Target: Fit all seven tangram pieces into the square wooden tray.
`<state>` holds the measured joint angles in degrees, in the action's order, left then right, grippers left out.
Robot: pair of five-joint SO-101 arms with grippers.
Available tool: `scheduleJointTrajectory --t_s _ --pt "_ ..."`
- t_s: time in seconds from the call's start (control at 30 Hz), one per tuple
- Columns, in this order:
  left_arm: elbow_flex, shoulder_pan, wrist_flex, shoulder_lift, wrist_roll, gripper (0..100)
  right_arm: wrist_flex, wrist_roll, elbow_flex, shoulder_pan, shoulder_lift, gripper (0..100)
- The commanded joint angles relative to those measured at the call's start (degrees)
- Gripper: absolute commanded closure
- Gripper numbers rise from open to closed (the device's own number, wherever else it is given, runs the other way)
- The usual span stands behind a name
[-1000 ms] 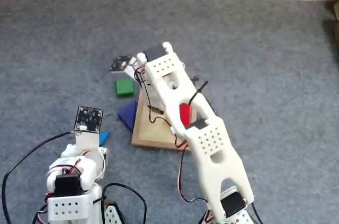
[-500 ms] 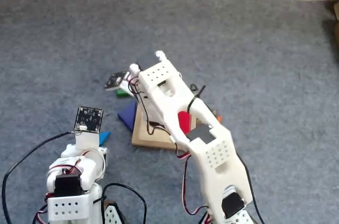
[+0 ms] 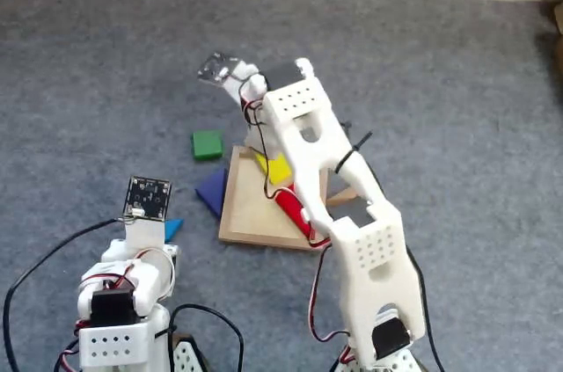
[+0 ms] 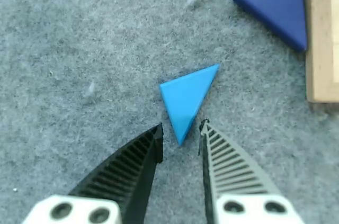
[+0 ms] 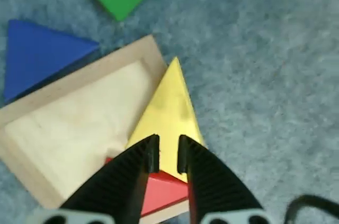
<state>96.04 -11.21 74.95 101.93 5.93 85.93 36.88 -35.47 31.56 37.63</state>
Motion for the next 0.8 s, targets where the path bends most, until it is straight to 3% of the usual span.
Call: scheduleJointTrajectory --t_s 0.0,0.4,0.77 --pt "1.19 1.19 0.44 0.57 0.44 87 -0.84 -0.88 0.48 0.31 1.19 95.3" --pt "1.19 1.19 0.44 0.57 0.44 87 6.9 -0.53 1.01 4.26 3.56 95.4" --pt "1.19 0.92 0.26 0.57 0.53 87 14.99 -1.49 -8.92 1.1 -2.95 95.4"
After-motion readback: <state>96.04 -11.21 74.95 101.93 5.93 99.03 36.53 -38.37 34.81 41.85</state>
